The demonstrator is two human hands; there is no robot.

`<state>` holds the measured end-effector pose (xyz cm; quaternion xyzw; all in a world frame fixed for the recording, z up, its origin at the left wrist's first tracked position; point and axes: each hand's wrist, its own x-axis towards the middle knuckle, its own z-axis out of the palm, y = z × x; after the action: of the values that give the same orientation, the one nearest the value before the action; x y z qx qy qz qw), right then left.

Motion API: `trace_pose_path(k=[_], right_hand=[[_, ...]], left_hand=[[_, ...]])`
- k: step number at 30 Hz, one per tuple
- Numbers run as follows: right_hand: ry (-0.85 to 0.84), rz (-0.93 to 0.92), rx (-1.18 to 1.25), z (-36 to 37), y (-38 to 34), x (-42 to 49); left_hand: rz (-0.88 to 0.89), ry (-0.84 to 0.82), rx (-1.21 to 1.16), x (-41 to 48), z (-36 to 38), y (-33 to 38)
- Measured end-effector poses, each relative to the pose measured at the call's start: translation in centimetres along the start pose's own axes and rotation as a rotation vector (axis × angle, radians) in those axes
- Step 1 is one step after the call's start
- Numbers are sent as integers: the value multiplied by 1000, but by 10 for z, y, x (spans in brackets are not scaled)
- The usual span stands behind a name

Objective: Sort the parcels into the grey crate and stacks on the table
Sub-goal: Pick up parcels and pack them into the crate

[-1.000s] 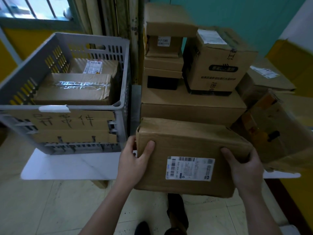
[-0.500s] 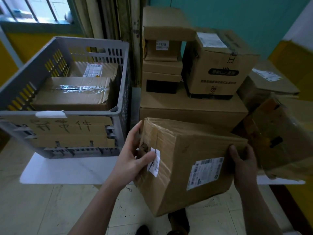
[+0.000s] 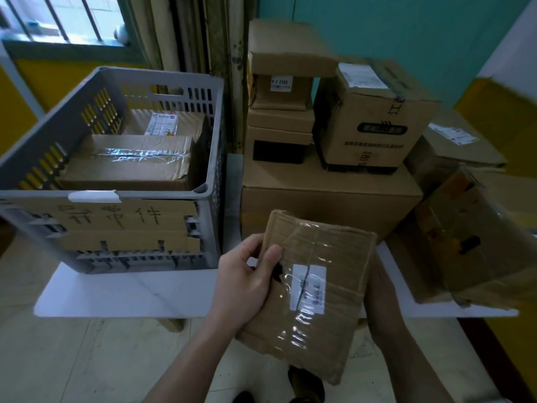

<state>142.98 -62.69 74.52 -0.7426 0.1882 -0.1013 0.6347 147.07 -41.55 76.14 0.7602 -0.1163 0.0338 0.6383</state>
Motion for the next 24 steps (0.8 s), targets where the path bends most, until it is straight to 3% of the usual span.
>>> trace_pose_path(k=[5,9,24], right_hand=[[-101,-29,70,-6,-32,-26],[-144,-23,92,-4,-47,-45],[15,-12,116,16,-39,-73]], left_hand=[[46,149,30,-20,9,-6],[60,153,-19,-31,13,-7],[32,116,-64,-53,13,-4]])
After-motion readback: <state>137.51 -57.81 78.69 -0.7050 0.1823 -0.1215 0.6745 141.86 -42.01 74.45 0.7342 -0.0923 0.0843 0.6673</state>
